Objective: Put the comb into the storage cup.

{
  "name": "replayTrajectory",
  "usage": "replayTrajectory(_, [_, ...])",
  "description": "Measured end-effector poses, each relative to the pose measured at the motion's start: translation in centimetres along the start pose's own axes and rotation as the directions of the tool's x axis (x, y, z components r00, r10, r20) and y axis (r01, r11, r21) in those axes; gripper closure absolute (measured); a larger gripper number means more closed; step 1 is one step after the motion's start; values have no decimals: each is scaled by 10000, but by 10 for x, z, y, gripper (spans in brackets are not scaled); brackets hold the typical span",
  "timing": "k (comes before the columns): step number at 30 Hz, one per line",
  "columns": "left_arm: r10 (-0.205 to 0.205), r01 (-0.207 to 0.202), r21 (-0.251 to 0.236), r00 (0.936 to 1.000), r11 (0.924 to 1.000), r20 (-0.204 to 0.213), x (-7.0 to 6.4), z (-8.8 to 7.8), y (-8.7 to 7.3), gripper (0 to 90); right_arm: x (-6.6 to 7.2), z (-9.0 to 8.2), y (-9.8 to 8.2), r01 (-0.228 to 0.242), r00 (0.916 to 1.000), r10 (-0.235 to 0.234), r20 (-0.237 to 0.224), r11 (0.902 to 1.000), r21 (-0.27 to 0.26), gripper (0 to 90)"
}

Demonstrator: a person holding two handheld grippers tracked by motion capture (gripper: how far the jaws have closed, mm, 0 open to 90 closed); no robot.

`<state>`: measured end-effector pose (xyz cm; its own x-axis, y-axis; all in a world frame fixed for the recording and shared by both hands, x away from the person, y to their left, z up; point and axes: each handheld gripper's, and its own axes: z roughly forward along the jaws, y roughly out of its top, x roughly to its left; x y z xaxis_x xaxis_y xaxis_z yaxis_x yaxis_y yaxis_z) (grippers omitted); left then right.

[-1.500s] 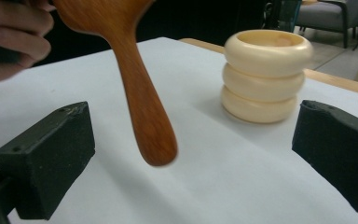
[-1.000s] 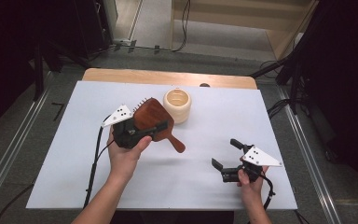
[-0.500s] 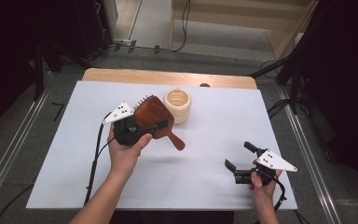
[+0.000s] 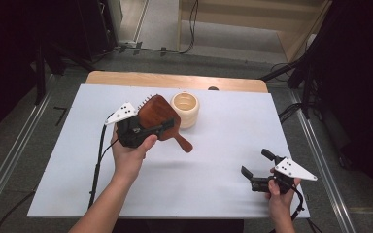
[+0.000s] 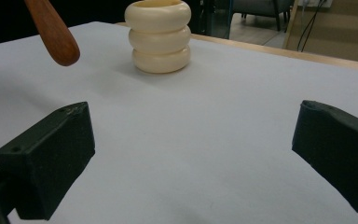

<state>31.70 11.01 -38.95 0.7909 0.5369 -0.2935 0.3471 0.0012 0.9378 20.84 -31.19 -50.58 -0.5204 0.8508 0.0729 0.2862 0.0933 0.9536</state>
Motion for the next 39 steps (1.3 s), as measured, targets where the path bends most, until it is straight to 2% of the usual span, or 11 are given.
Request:
replayTrajectory(5, [77,-77,11,10000,10000,-21,0,1,6,531,-5,-1,-4,-104,9999,104,59,9999,-7,0])
replayTrajectory(9, [90,-90,-96,10000,9999,5,0,2,10,531,-2,1,-4,54,10000,-54,38,9999,103,0])
replayTrajectory(16, [150,-150,-119,9999,9998,-51,3,7,16,531,-4,1,-6,-108,9999,108,18,9999,15,0])
replayTrajectory(31, [183,-186,-209,9998,9996,-122,10,13,27,531,-4,2,-7,-59,10000,58,19,10000,41,0])
replayTrajectory(39, [70,-76,-348,9998,9994,-186,16,15,32,531,-3,2,-7,-5,10000,5,-14,10000,66,0])
